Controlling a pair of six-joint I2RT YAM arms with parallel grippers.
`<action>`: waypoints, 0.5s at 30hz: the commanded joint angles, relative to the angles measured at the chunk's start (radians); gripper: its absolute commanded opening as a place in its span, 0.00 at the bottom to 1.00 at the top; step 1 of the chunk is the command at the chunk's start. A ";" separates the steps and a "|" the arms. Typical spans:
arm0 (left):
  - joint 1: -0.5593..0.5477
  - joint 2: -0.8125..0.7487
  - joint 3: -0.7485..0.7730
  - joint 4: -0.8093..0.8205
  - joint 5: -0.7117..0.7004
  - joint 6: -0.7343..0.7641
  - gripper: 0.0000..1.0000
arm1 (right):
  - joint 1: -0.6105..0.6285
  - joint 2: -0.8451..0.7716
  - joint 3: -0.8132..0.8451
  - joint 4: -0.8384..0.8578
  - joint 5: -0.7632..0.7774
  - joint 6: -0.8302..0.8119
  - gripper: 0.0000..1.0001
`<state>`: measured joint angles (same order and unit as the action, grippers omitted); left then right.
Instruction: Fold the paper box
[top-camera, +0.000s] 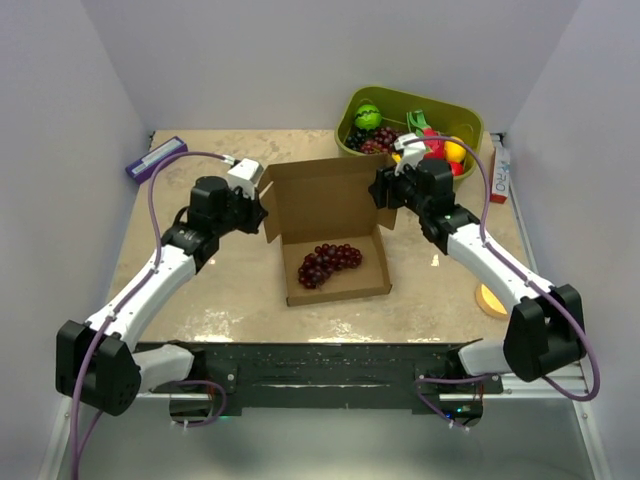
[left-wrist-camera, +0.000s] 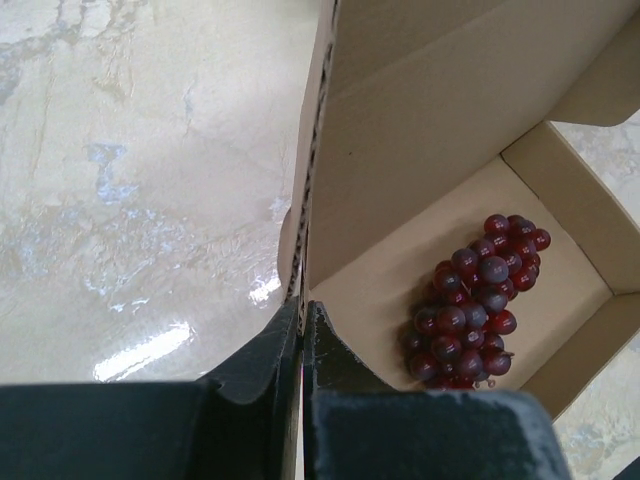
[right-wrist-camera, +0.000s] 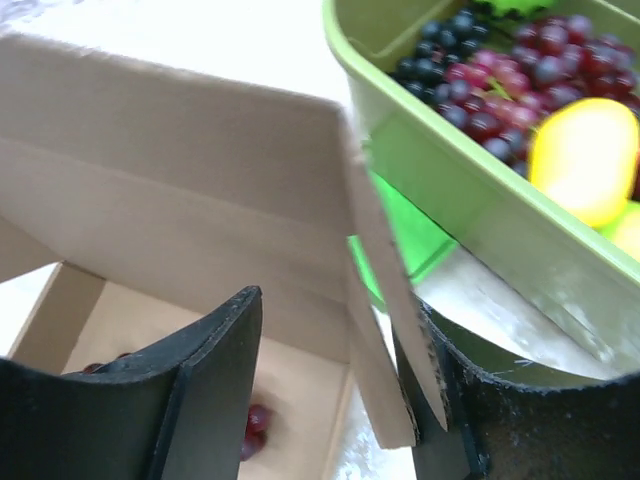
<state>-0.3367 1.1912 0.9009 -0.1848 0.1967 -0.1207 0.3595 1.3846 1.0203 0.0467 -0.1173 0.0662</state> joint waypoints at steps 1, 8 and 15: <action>0.004 0.013 0.012 0.045 0.023 -0.022 0.01 | -0.002 -0.041 -0.015 -0.033 0.097 0.026 0.57; 0.004 0.007 0.010 0.019 -0.006 0.000 0.00 | 0.006 -0.047 -0.017 -0.079 0.154 0.057 0.52; 0.004 0.004 0.007 0.024 -0.010 0.004 0.00 | 0.019 -0.081 -0.035 -0.108 0.179 0.072 0.39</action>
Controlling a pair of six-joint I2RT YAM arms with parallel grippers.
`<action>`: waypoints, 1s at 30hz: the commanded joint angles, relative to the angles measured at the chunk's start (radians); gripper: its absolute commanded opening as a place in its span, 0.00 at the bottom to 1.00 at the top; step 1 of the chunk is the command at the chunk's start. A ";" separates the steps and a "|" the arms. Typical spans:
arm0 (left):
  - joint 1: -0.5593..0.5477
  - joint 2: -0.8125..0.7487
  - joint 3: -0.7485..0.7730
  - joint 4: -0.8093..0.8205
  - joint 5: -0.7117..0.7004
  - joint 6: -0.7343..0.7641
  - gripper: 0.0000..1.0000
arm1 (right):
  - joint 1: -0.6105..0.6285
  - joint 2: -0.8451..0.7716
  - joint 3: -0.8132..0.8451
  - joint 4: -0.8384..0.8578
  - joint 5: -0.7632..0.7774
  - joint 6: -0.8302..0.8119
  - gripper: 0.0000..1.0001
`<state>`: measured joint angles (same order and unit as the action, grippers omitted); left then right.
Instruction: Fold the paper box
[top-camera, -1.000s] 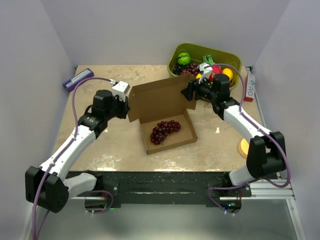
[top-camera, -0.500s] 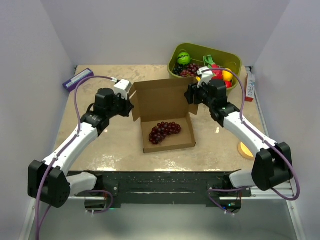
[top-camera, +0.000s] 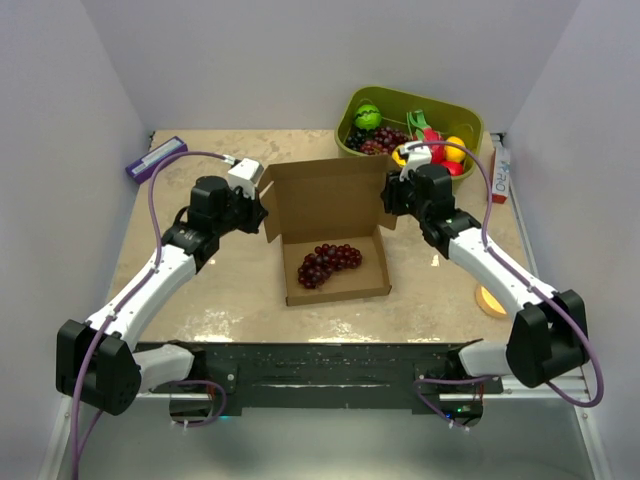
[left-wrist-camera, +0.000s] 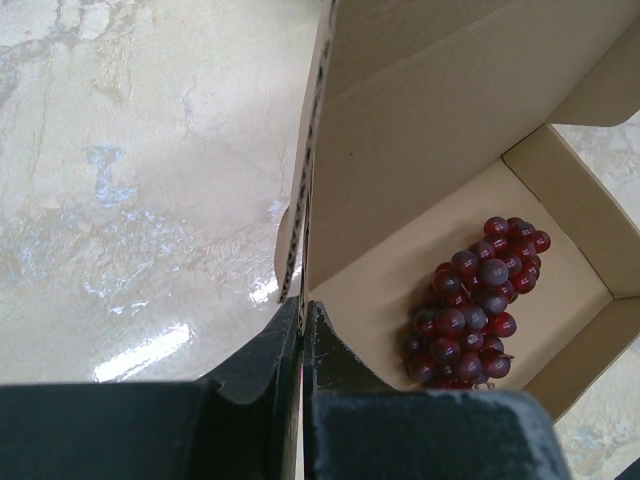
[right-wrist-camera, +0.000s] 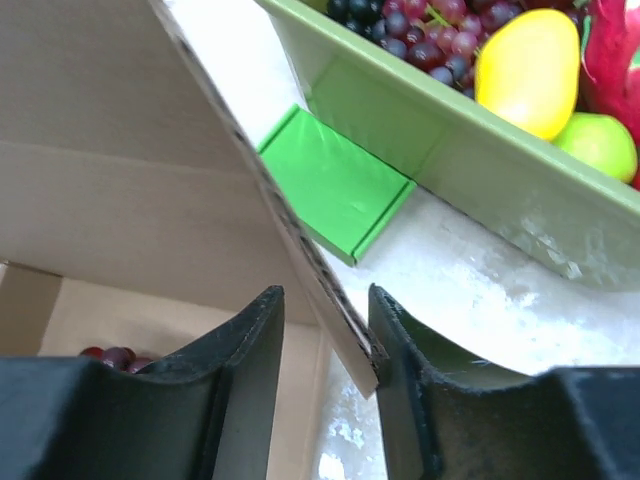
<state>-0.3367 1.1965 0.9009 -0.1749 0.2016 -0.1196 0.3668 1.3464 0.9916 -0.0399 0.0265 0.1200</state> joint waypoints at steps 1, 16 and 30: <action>0.004 -0.002 0.007 0.015 -0.013 0.001 0.00 | 0.017 -0.046 -0.008 -0.028 0.036 0.018 0.33; 0.004 0.107 0.142 0.126 -0.014 -0.080 0.00 | 0.136 0.010 0.102 0.064 0.265 0.139 0.04; -0.018 0.170 -0.020 0.471 -0.037 -0.222 0.00 | 0.276 0.079 0.052 0.284 0.539 0.305 0.02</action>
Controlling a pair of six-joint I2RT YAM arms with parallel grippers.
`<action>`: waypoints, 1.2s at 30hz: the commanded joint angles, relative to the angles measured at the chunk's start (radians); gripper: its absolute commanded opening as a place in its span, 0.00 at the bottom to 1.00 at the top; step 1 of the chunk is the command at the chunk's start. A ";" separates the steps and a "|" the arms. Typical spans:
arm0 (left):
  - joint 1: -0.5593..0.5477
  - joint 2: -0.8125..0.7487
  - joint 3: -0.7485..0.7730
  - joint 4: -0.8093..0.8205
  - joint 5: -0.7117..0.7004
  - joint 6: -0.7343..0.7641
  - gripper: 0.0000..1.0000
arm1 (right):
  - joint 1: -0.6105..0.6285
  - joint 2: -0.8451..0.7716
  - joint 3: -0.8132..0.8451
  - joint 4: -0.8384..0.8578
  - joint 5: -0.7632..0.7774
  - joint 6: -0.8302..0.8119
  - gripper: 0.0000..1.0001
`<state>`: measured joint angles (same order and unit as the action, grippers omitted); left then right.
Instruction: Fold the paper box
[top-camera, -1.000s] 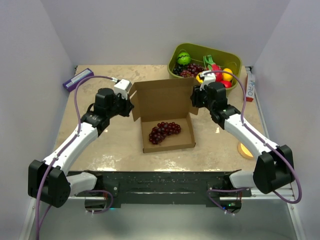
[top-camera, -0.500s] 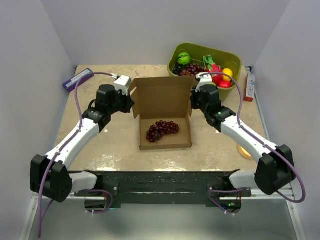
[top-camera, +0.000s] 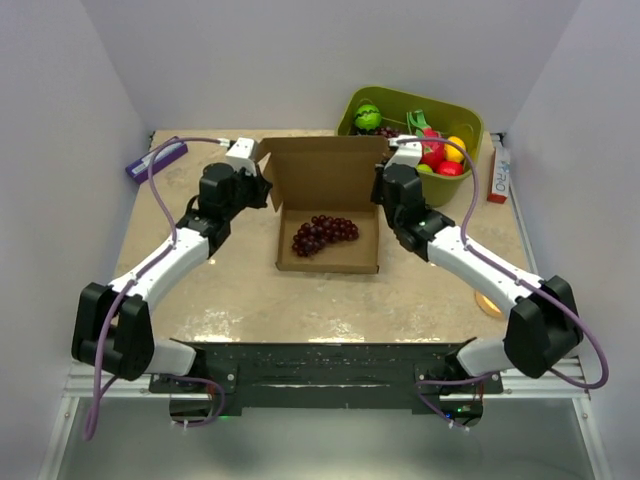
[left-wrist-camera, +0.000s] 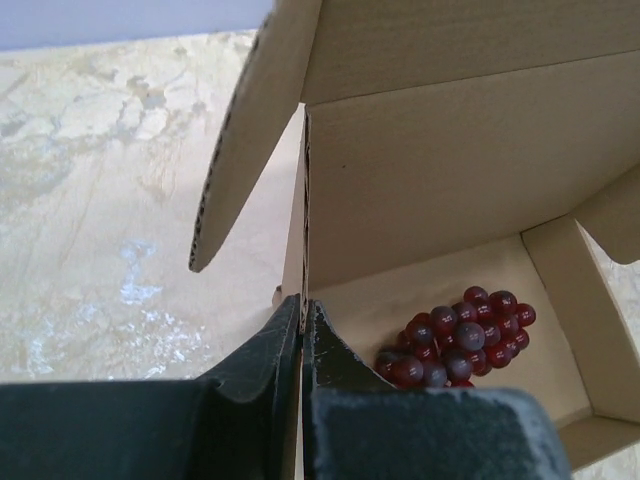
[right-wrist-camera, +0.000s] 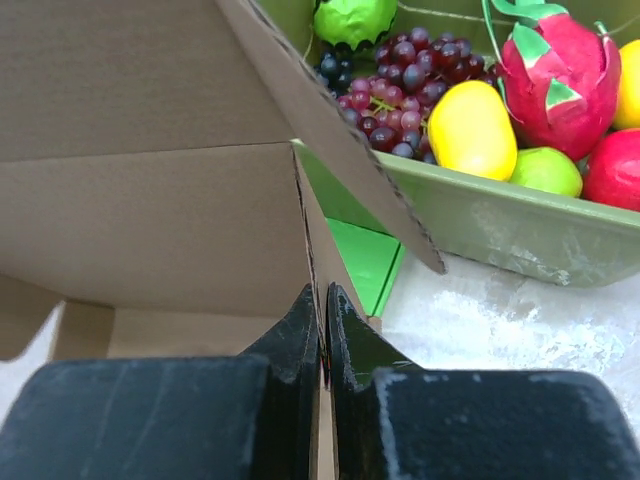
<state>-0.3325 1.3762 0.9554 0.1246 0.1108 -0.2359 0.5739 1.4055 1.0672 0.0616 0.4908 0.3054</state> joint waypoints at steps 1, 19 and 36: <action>-0.026 -0.011 -0.098 0.190 0.052 -0.111 0.00 | 0.078 0.021 -0.030 0.185 0.092 0.127 0.02; -0.191 -0.029 -0.289 0.221 -0.109 -0.123 0.00 | 0.170 0.003 -0.220 0.169 0.219 0.276 0.03; -0.232 -0.121 -0.520 0.248 -0.227 -0.172 0.00 | 0.202 -0.126 -0.380 0.021 0.236 0.460 0.24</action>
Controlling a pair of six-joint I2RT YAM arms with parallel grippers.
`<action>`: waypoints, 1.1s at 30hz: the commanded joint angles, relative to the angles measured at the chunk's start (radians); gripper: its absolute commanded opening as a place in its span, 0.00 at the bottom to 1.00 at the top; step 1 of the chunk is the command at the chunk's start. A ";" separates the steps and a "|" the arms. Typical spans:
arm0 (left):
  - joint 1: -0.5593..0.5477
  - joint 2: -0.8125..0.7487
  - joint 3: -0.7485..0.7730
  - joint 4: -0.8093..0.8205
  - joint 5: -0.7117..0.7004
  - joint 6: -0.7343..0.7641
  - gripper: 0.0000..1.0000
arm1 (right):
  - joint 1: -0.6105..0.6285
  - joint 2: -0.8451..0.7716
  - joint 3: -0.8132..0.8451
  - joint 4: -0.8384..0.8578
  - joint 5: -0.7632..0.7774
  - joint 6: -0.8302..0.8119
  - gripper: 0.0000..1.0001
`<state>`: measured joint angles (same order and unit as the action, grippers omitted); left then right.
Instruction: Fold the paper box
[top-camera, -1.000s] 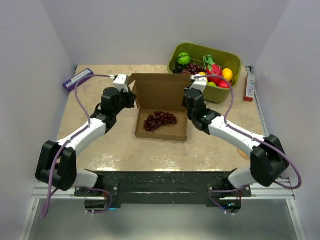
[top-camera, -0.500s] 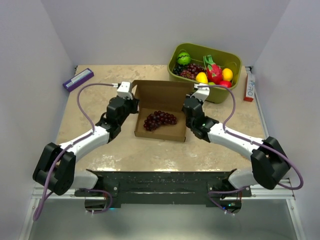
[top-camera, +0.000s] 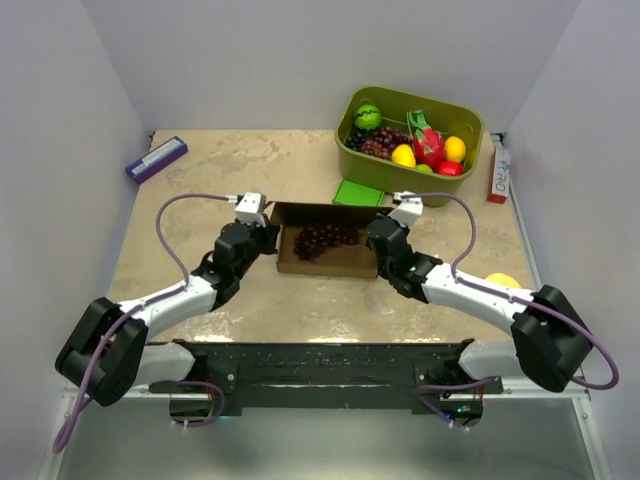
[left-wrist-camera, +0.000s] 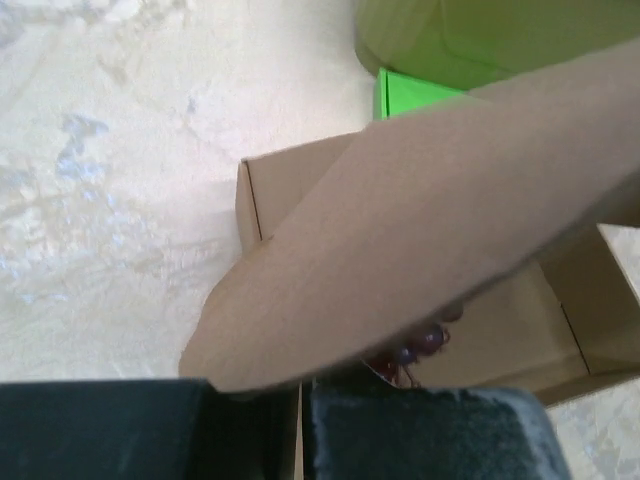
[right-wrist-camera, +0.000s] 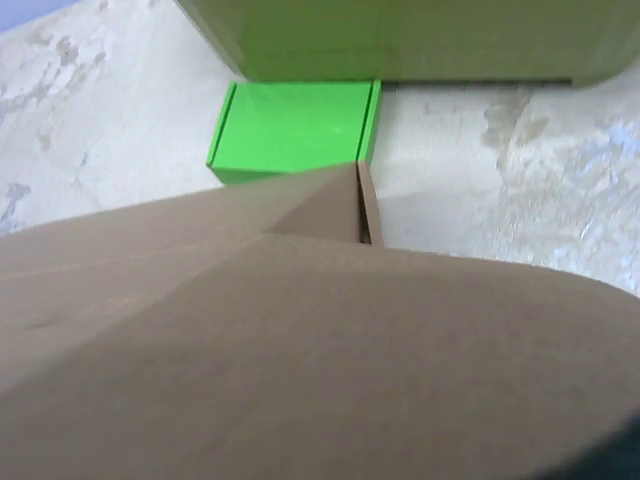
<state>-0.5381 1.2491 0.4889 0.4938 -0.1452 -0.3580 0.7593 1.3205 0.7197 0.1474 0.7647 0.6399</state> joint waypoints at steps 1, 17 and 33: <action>-0.026 0.001 -0.058 -0.123 0.022 -0.050 0.00 | 0.018 -0.049 -0.037 -0.089 -0.048 0.133 0.25; -0.026 -0.132 -0.050 -0.207 0.052 -0.009 0.19 | 0.023 -0.429 -0.009 -0.538 -0.274 0.084 0.89; -0.017 -0.437 0.400 -0.845 0.059 0.016 0.71 | 0.025 -0.466 0.487 -0.735 -0.258 -0.088 0.85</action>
<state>-0.5632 0.7246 0.6827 -0.2527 -0.1123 -0.3931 0.7792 0.7418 1.0454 -0.5919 0.4835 0.6346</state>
